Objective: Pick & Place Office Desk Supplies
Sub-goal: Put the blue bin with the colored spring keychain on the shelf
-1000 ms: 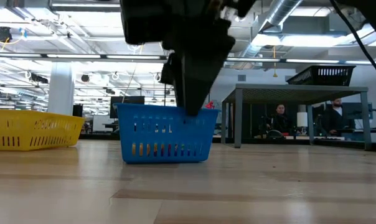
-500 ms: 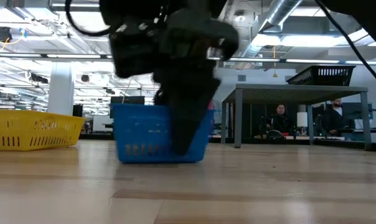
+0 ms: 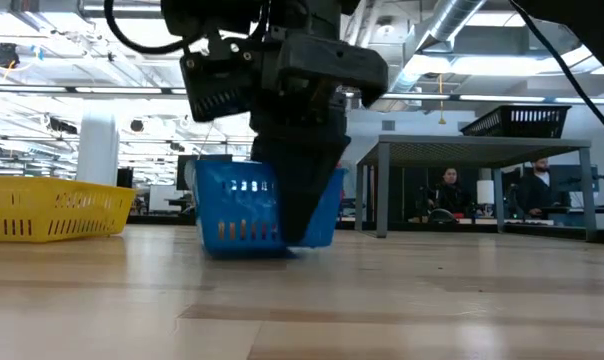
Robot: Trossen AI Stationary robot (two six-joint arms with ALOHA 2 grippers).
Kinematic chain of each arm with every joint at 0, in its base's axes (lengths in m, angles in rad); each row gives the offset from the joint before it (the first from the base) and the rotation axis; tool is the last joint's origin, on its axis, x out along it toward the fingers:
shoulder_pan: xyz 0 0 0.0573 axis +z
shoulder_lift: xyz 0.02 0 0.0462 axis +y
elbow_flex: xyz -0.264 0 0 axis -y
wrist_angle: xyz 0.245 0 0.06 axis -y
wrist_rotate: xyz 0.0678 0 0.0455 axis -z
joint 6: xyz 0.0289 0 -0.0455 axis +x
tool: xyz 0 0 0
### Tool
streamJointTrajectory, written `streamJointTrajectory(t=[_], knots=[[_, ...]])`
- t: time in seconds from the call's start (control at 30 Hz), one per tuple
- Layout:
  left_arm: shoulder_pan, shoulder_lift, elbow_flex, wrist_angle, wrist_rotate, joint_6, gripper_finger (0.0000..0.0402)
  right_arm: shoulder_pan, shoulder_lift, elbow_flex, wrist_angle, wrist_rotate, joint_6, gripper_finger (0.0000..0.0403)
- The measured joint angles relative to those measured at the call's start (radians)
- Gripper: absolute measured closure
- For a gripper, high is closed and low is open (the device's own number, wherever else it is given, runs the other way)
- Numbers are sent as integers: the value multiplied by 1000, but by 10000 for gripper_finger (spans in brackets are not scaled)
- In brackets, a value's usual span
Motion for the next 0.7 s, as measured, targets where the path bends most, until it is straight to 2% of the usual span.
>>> streamJointTrajectory(t=[0.47, 0.7], knots=[[0, 0, 0, -16, 0, 2, 205, -5, 5, 207, -150, -25, 27, 402], [0, 0, 0, -24, 0, 2, 204, -11, -46, 204, -197, 7, 58, 402]])
